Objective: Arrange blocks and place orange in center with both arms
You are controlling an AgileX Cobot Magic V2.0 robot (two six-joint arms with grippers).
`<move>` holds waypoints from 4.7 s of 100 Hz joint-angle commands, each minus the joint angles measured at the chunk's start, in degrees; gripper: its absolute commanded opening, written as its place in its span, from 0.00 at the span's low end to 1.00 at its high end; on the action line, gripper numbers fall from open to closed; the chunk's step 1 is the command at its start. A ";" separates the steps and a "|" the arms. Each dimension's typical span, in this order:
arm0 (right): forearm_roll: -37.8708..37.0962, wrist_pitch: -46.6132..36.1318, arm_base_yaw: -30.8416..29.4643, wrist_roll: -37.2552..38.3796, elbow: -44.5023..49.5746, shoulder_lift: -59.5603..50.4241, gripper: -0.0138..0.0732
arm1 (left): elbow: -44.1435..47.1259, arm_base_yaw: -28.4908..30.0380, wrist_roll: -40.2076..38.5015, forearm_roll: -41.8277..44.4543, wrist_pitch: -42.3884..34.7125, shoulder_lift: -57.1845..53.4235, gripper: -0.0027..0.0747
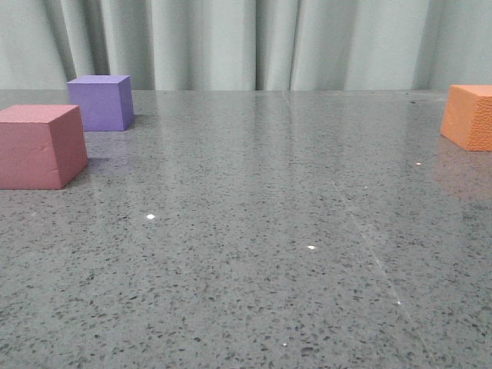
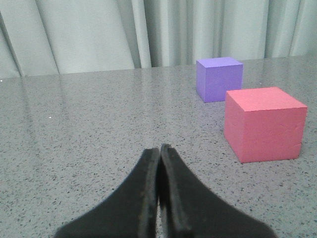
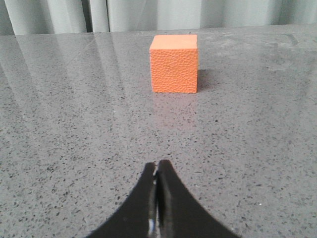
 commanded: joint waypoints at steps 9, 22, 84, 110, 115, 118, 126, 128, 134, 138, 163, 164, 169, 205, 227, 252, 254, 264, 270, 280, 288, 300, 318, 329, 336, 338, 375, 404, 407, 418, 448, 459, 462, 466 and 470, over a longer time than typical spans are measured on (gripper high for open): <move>-0.03 -4.47 -0.39 0.02 -0.85 -1.35 0.09 | 3.18 0.10 -0.44 -0.04 -4.78 -1.87 0.01; -0.03 -4.47 -0.39 0.02 -0.85 -1.35 0.09 | 3.18 0.10 -0.44 -0.04 -4.78 -1.87 0.01; -0.79 -4.41 -0.39 -3.63 -0.85 -1.35 0.09 | 3.18 0.10 -0.44 -0.04 -4.78 -1.87 0.01; -0.79 -15.19 -0.39 -3.63 -2.28 -1.30 0.09 | 3.18 0.10 -0.44 -0.04 -4.78 -1.87 0.01; -0.79 -13.62 -0.39 -3.57 -4.65 -0.89 0.09 | 3.18 0.10 -0.44 -0.04 -4.78 -1.87 0.01; -0.79 -12.24 -0.39 -3.57 -6.15 -0.34 0.09 | 3.18 0.10 -0.44 -0.04 -4.78 -1.87 0.01; -0.79 -6.54 -0.39 -3.31 -11.40 1.89 0.09 | 3.18 0.10 -0.44 -0.04 -4.78 -1.87 0.01; -0.79 -4.50 -0.39 -3.02 -13.09 2.79 0.09 | 3.18 0.10 -0.44 -0.04 -4.78 -1.87 0.01; -0.79 1.78 -0.39 -2.65 -18.35 6.26 0.09 | 3.18 0.10 -0.44 -0.04 -4.78 -1.87 0.01; -0.79 4.94 -0.39 -2.65 -21.24 8.60 0.09 | 3.18 0.10 -0.44 -0.04 -4.78 -1.87 0.01; -0.79 23.03 -0.39 -2.65 -39.85 28.87 0.09 | 3.18 0.10 -0.44 -0.04 -4.78 -1.87 0.01; -0.79 23.70 -0.39 -2.65 -40.72 29.44 0.09 | 3.18 0.10 -0.44 -0.04 -4.78 -1.87 0.01; -0.79 25.89 -0.39 -2.65 -43.57 33.78 0.09 | 3.18 0.10 -0.44 -0.04 -4.78 -1.87 0.01; -0.79 24.50 -0.39 -2.65 -49.55 51.32 0.09 | 3.18 0.10 -0.44 -0.04 -4.78 -1.87 0.01; -0.79 20.39 -0.39 -2.65 -49.55 54.55 0.21 | 3.18 0.10 -0.44 -0.04 -4.78 -1.87 0.01; -0.79 16.24 -0.39 -2.65 -49.55 54.48 0.92 | 3.18 0.10 -0.44 -0.04 -4.78 -1.87 0.01; -0.79 16.15 -0.39 -2.65 -49.55 54.48 0.92 | 3.18 0.10 -0.44 -0.04 -4.78 -1.87 0.01; -0.79 15.52 -0.39 -2.30 -49.61 54.48 0.89 | 3.18 0.10 -0.44 -0.04 -4.78 -1.87 0.01; -0.79 15.38 -0.40 -1.79 -50.45 55.00 0.89 | 3.18 0.10 -0.44 -0.04 -4.78 -1.87 0.01; -0.79 15.97 -1.13 -1.30 -53.89 56.94 0.89 | 3.18 0.10 -0.44 -0.04 -4.78 -1.87 0.01; -0.79 17.16 -2.18 -1.30 -58.11 59.85 0.89 | 3.18 0.10 -0.44 -0.04 -4.78 -1.87 0.01; -0.79 21.06 -3.60 -1.39 -64.73 65.17 0.89 | 3.18 0.10 -0.44 -0.04 -4.78 -1.87 0.01; -0.79 23.14 -3.97 -3.85 -73.79 74.03 0.89 | 3.18 0.10 -0.44 -0.04 -4.78 -1.87 0.01; -0.79 26.01 -3.97 -4.11 -78.71 79.02 0.89 | 3.18 0.10 -0.44 -0.04 -4.78 -1.87 0.01; -0.79 27.91 -3.97 -4.11 -81.06 81.90 0.89 | 3.18 0.10 -0.44 -0.04 -4.78 -1.87 0.01; -0.79 28.20 -3.97 -4.11 -81.56 82.65 0.89 | 3.18 0.10 -0.44 -0.04 -4.78 -1.87 0.01; -0.79 29.53 -3.97 -4.11 -82.57 89.96 0.89 | 3.18 0.10 -0.44 -0.04 -4.78 -1.87 0.01; -0.79 29.90 -3.97 -4.11 -82.57 90.53 0.89 | 3.18 0.10 -0.44 -0.04 -4.78 -1.87 0.01; -0.79 29.90 -3.97 -4.05 -82.57 90.53 0.89 | 3.18 0.10 -0.44 -0.04 -4.78 -1.87 0.01; -0.79 29.90 -3.97 -4.05 -82.57 91.13 0.89 | 3.18 0.10 -0.44 -0.04 -4.78 -1.87 0.01; -0.79 30.26 -3.97 -4.01 -82.57 94.64 0.89 | 3.18 0.10 -0.44 -0.04 -4.78 -1.87 0.01; -0.79 30.31 -3.97 -4.01 -82.51 95.74 0.89 | 3.18 0.10 -0.44 -0.04 -4.78 -1.87 0.01; -0.79 30.31 -3.97 -3.98 -82.51 95.97 0.89 | 3.18 0.10 -0.44 -0.04 -4.78 -1.87 0.01; -0.79 30.31 -3.97 -3.93 -82.51 96.35 0.89 | 3.18 0.10 -0.44 -0.04 -4.78 -1.87 0.01; -0.79 30.31 -3.97 -3.91 -82.51 96.74 0.89 | 3.18 0.10 -0.44 -0.04 -4.78 -1.87 0.01</move>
